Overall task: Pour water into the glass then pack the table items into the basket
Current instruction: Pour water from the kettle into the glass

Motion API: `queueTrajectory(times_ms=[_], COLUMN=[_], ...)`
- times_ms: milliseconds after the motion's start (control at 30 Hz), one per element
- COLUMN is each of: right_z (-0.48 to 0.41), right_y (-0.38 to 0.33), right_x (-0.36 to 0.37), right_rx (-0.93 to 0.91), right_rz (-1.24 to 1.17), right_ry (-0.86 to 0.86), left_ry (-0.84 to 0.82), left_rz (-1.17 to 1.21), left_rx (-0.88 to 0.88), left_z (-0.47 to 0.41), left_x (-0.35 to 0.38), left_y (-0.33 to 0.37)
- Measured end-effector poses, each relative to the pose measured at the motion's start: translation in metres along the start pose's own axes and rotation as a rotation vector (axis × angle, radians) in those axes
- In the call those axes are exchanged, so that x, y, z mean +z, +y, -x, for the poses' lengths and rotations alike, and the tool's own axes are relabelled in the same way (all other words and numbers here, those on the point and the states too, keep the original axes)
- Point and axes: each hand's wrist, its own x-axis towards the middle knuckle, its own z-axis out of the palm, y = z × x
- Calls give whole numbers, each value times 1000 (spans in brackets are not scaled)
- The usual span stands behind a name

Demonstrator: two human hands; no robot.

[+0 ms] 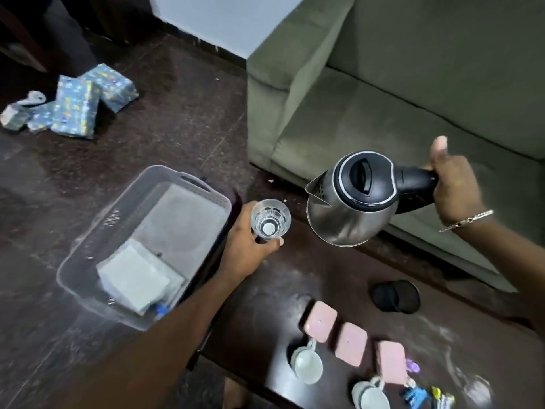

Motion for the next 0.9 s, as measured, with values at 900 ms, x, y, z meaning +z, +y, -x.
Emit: queueTrajectory(times_ms=[900], right_z=[10], right_y=[148], right_x=[-51], right_rx=[-418], right_rz=[897], right_ry=[-378], left_ry=[-292], left_rz=[-195], left_rx=[-75], left_z=[57], left_x=[228], left_y=[-50])
